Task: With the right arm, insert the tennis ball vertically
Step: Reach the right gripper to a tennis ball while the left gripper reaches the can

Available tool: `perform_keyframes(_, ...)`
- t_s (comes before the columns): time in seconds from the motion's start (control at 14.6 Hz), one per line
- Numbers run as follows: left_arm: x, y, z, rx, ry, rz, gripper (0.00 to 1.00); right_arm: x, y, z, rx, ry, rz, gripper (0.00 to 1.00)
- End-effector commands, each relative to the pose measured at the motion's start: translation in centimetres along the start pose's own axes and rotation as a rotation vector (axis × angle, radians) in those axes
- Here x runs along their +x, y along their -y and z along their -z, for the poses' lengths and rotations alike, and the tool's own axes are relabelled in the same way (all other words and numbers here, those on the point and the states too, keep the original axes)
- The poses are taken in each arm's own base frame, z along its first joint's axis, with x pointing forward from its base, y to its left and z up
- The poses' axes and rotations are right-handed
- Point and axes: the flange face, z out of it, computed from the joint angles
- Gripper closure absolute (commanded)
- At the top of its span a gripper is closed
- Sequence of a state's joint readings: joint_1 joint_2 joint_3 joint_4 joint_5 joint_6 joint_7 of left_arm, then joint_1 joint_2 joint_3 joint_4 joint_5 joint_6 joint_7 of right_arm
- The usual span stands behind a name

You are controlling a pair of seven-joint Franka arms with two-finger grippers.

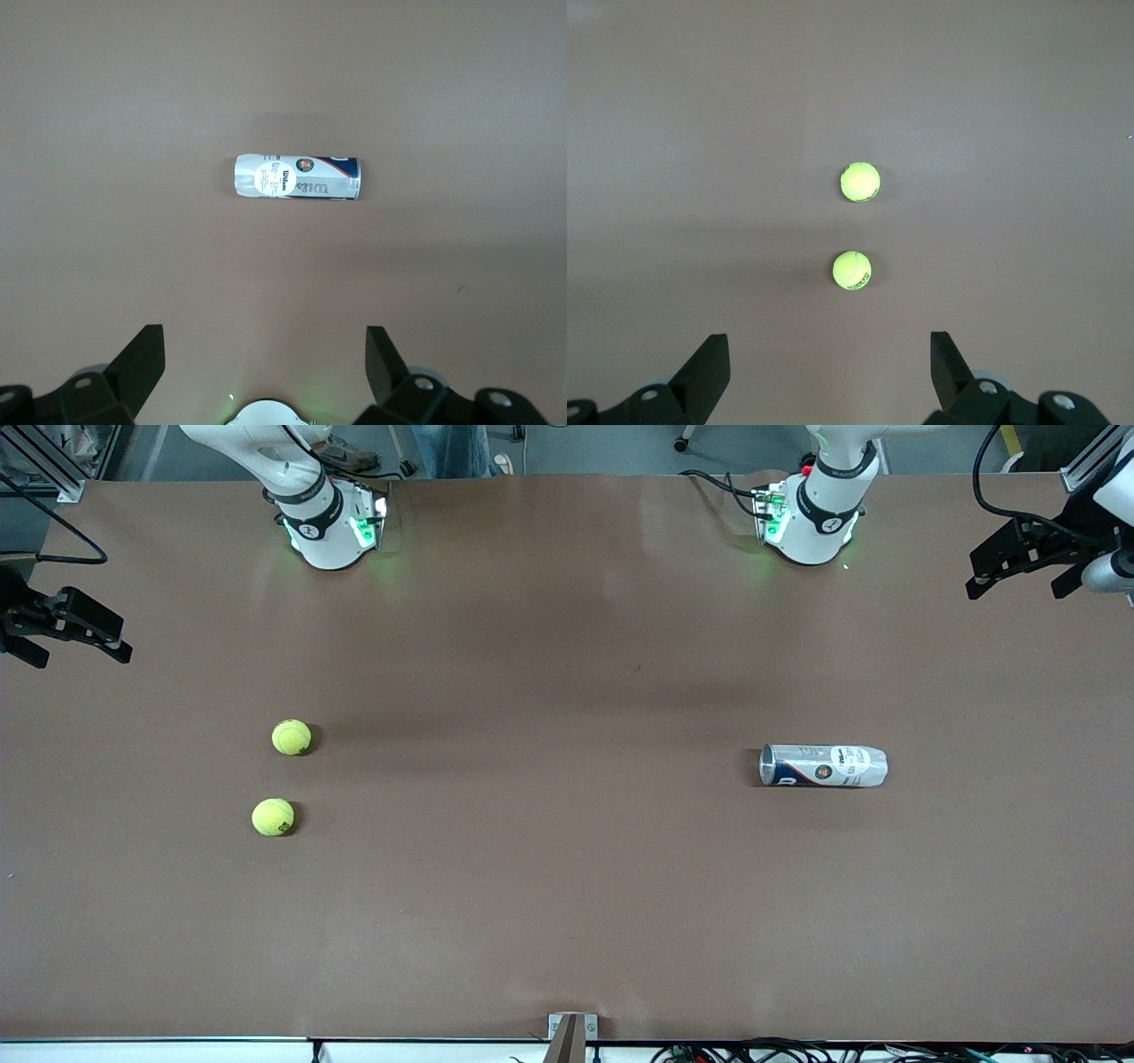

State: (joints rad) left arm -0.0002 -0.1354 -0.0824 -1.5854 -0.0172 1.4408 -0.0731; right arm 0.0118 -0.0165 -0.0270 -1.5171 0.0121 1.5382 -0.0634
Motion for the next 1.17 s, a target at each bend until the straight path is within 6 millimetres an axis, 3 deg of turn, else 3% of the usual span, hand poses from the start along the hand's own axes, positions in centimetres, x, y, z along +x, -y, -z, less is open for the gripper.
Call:
perform_keyframes(0.0, -0.5, -0.1, 0.3, 0.019, -0.009, 0.001, 0.0, -0.2, -0.1, 0.0, -0.012, 0.008, -0.018, 0.0)
perform_keyframes(0.34, 0.0, -0.3, -0.3, 0.015, 0.003, 0.001, 0.0, -0.1, -0.3, -0.2, -0.01, 0.012, -0.024, 0.0)
perform_keyframes(0.62, 0.8, 0.1, -1.3, 0.013, 0.016, 0.051, 0.0, 1.2, 0.0, -2.4, -0.003, 0.047, -0.015, 0.0)
perform_keyframes(0.89, 3.5, 0.1, -5.4, 0.028, 0.063, 0.201, 0.0, 3.5, 1.1, -6.7, -0.009, 0.107, 0.012, 0.0)
perform_keyframes(1.1, 4.6, -1.2, -11.1, 0.097, 0.054, 0.342, 0.0, 5.1, 0.4, -10.3, -0.006, 0.142, 0.003, 0.0)
